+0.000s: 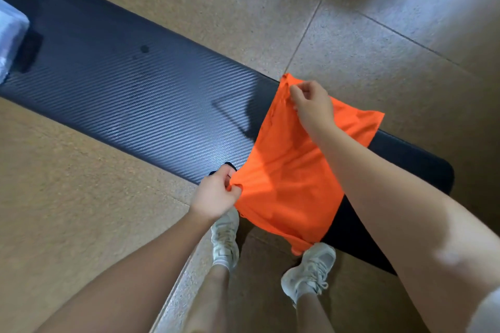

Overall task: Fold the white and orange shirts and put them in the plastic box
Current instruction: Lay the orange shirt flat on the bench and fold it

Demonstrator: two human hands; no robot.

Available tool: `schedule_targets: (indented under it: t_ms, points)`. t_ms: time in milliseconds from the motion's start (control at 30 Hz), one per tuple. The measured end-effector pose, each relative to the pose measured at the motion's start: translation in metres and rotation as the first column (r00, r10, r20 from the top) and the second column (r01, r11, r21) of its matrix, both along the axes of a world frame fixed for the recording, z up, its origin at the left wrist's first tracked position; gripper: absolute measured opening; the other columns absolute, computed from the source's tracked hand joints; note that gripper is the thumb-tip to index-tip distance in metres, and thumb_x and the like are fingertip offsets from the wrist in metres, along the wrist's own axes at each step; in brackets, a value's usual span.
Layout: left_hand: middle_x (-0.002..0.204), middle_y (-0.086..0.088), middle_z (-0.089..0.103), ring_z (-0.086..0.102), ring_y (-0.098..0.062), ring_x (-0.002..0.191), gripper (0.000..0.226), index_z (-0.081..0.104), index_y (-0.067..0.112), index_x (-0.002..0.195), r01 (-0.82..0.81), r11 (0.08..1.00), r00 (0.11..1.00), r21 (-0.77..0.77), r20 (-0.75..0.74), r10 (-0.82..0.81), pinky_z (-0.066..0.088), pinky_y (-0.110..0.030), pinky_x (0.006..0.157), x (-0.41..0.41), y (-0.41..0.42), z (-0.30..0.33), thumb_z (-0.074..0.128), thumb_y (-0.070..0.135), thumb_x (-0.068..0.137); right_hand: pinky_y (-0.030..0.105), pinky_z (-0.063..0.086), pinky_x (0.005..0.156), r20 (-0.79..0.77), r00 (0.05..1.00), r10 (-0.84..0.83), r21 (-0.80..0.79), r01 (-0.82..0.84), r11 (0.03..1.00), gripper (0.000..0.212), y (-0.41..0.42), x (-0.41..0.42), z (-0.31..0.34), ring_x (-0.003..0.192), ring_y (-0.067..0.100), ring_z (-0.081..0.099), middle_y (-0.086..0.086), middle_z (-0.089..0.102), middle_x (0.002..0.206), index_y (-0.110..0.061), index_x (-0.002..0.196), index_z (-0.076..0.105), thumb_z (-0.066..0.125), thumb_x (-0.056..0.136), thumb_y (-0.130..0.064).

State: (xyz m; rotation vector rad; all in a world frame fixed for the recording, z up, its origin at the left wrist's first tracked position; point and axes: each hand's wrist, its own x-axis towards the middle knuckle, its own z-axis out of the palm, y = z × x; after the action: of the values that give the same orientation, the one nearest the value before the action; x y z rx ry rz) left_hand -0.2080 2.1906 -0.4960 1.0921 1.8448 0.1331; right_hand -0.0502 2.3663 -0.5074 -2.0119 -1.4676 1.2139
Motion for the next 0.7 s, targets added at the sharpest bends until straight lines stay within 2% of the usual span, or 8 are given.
schedule_targets:
  t_ms: [67,133,200,300,400,533,633,700]
  points:
    - [0.076,-0.001,0.064,0.061,-0.025,0.077,0.024,0.052,0.023,0.09,0.073,0.997,0.991,0.035,-0.112,-0.069,0.047,-0.034,0.066,0.007,0.007,0.002,0.054,0.043,0.077,0.029,0.041,0.086,0.16,0.978,0.134,0.032,-0.141,0.989,0.022,0.005,0.01,-0.003,0.097,0.024,0.058,0.014,0.06,0.111,-0.008,0.109,0.062,0.053,0.091,-0.017]
    - [0.088,-0.001,0.063,0.06,-0.026,0.084,0.026,0.054,0.021,0.096,0.127,0.989,0.977,0.076,-0.184,-0.111,0.046,-0.035,0.067,0.015,0.016,0.003,0.052,0.044,0.085,0.03,0.038,0.094,0.265,0.934,0.24,0.025,-0.256,0.966,0.032,0.01,0.019,-0.002,0.11,0.03,0.054,0.017,0.051,0.124,-0.01,0.123,0.057,0.051,0.091,-0.014]
    - [0.095,-0.003,0.063,0.06,-0.027,0.09,0.026,0.055,0.017,0.099,0.131,0.984,0.978,0.12,-0.179,-0.109,0.048,-0.037,0.07,0.02,0.025,0.001,0.046,0.04,0.092,0.03,0.038,0.095,0.29,0.899,0.328,0.004,-0.344,0.939,0.035,0.015,0.022,-0.003,0.112,0.031,0.053,0.017,0.051,0.124,-0.011,0.125,0.055,0.052,0.09,-0.013]
    - [0.092,-0.004,0.062,0.058,-0.026,0.087,0.026,0.055,0.013,0.092,0.136,0.976,0.981,0.171,-0.163,-0.108,0.048,-0.038,0.069,0.024,0.034,-0.002,0.042,0.035,0.095,0.036,0.042,0.088,0.355,0.853,0.383,-0.021,-0.402,0.916,0.023,0.019,0.02,0.0,0.105,0.032,0.056,0.015,0.055,0.115,-0.012,0.11,0.062,0.053,0.089,-0.015]
    - [0.081,-0.004,0.058,0.056,-0.028,0.078,0.025,0.053,0.01,0.084,0.135,0.968,0.989,0.21,-0.09,-0.118,0.045,-0.038,0.065,0.025,0.038,0.002,0.045,0.031,0.094,0.037,0.043,0.084,0.387,0.856,0.344,0.011,-0.378,0.926,0.018,0.021,0.02,0.01,0.103,0.034,0.056,0.015,0.059,0.109,-0.009,0.101,0.063,0.052,0.088,-0.015]
    - [0.063,-0.002,0.053,0.056,-0.029,0.064,0.023,0.054,0.01,0.084,0.104,0.966,0.994,0.238,0.011,-0.11,0.042,-0.04,0.058,0.019,0.038,0.005,0.047,0.028,0.095,0.038,0.044,0.082,0.406,0.882,0.239,0.077,-0.294,0.953,0.02,0.026,0.019,0.026,0.104,0.034,0.057,0.015,0.064,0.109,-0.012,0.104,0.059,0.046,0.091,-0.019]
    - [0.064,-0.008,0.058,0.057,-0.031,0.063,0.02,0.053,0.012,0.085,0.059,0.975,0.998,0.213,-0.028,-0.054,0.044,-0.042,0.058,0.017,0.042,-0.001,0.046,0.029,0.095,0.04,0.044,0.08,0.438,0.862,0.256,0.079,-0.321,0.944,0.022,0.025,0.011,0.025,0.103,0.037,0.058,0.016,0.064,0.111,-0.014,0.11,0.055,0.042,0.094,-0.022]
    - [0.078,-0.007,0.063,0.06,-0.029,0.074,0.015,0.053,0.015,0.095,0.078,0.981,0.992,0.18,-0.113,-0.058,0.046,-0.04,0.062,0.017,0.046,-0.004,0.047,0.028,0.094,0.041,0.043,0.082,0.392,0.871,0.296,0.076,-0.351,0.933,0.025,0.023,0.01,0.016,0.105,0.037,0.057,0.015,0.059,0.117,-0.014,0.116,0.052,0.041,0.094,-0.018]
